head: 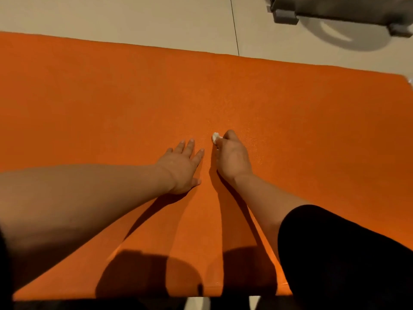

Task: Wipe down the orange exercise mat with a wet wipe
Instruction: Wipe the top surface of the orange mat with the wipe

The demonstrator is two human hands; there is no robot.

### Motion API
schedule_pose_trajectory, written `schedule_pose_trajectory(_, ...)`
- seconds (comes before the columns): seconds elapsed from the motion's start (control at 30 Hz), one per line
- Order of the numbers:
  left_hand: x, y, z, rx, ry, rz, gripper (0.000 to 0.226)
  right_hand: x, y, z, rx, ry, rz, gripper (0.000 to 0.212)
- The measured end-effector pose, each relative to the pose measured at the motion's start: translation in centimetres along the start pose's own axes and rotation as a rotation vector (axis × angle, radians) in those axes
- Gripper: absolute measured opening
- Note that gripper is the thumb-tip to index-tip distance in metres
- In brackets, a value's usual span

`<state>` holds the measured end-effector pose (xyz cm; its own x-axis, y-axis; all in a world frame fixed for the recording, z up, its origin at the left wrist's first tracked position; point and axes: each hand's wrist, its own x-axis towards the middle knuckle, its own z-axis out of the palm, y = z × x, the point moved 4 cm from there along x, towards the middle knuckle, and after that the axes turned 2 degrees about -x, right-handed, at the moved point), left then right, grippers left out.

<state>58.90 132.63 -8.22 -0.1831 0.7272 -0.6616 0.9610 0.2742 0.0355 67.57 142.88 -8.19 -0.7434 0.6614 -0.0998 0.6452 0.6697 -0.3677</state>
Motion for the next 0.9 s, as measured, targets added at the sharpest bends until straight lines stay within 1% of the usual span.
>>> schedule_pose_trajectory(0.03, 0.1, 0.0, 0.0, -0.016, 0.006, 0.002, 0.083, 0.1, -0.1, 0.0, -0.005, -0.015, -0.039, 0.024)
schedule_pose_trajectory(0.1, 0.1, 0.1, -0.2, -0.042, 0.008, 0.012, 0.083, 0.5, 1.3, -0.5, -0.073, -0.031, -0.028, 0.022)
schedule_pose_trajectory(0.2, -0.2, -0.2, 0.1, -0.049, 0.019, 0.034, 0.079, 0.1, 4.3, -1.5, -0.179, 0.058, 0.174, 0.022)
schedule_pose_trajectory(0.23, -0.4, -0.2, 0.4, -0.044, 0.022, 0.039, 0.076, -0.4, 4.2, -1.5, -0.171, 0.086, 0.225, 0.023)
schedule_pose_trajectory(0.27, -0.7, -0.1, 0.7, -0.043, 0.024, 0.045, 0.074, -1.0, 3.4, -1.2, -0.150, 0.093, 0.231, 0.023)
schedule_pose_trajectory(0.3, -0.9, 0.0, 0.9, -0.041, 0.024, 0.050, 0.073, -1.7, 2.2, -0.7, -0.123, 0.081, 0.194, 0.023)
schedule_pose_trajectory(0.4, -1.6, 0.3, 1.1, -0.043, 0.015, 0.064, 0.071, -3.7, -0.8, 0.8, -0.047, 0.002, -0.025, 0.021)
schedule_pose_trajectory(0.43, -1.8, 0.5, 1.1, -0.045, 0.003, 0.072, 0.072, -4.1, -0.7, 0.7, -0.059, -0.009, -0.048, 0.021)
schedule_pose_trajectory(0.47, -2.0, 0.6, 1.1, -0.040, -0.009, 0.081, 0.073, -4.4, 0.0, 0.3, -0.072, 0.001, -0.014, 0.022)
schedule_pose_trajectory(0.5, -2.3, 0.6, 1.1, -0.033, -0.020, 0.090, 0.073, -4.5, 1.1, -0.1, -0.075, 0.034, 0.074, 0.023)
schedule_pose_trajectory(0.57, -2.8, 0.6, 1.3, -0.031, -0.036, 0.107, 0.074, -5.1, 3.2, -1.0, -0.068, 0.149, 0.335, 0.024)
schedule_pose_trajectory(0.6, -3.0, 0.6, 1.5, -0.030, -0.040, 0.109, 0.074, -5.4, 3.3, -1.1, -0.059, 0.187, 0.415, 0.025)
schedule_pose_trajectory(0.63, -3.1, 0.6, 1.6, -0.028, -0.041, 0.110, 0.074, -5.7, 2.5, -0.8, -0.050, 0.201, 0.425, 0.025)
schedule_pose_trajectory(0.67, -3.2, 0.6, 1.6, -0.027, -0.041, 0.110, 0.074, -6.0, 1.2, -0.3, -0.033, 0.186, 0.372, 0.025)
schedule_pose_trajectory(0.77, -3.3, 0.8, 1.6, -0.047, -0.045, 0.109, 0.074, -7.1, -2.3, 1.2, 0.010, 0.071, 0.091, 0.020)
schedule_pose_trajectory(0.8, -3.4, 0.8, 1.7, -0.054, -0.048, 0.112, 0.073, -7.3, -2.0, 1.2, -0.016, 0.051, 0.068, 0.020)
schedule_pose_trajectory(0.83, -3.6, 0.8, 1.7, -0.058, -0.051, 0.119, 0.073, -7.4, -1.0, 0.7, -0.051, 0.051, 0.119, 0.021)
schedule_pose_trajectory(0.9, -4.0, 0.8, 2.1, -0.060, -0.056, 0.138, 0.071, -7.7, 1.9, -0.5, -0.087, 0.110, 0.359, 0.023)
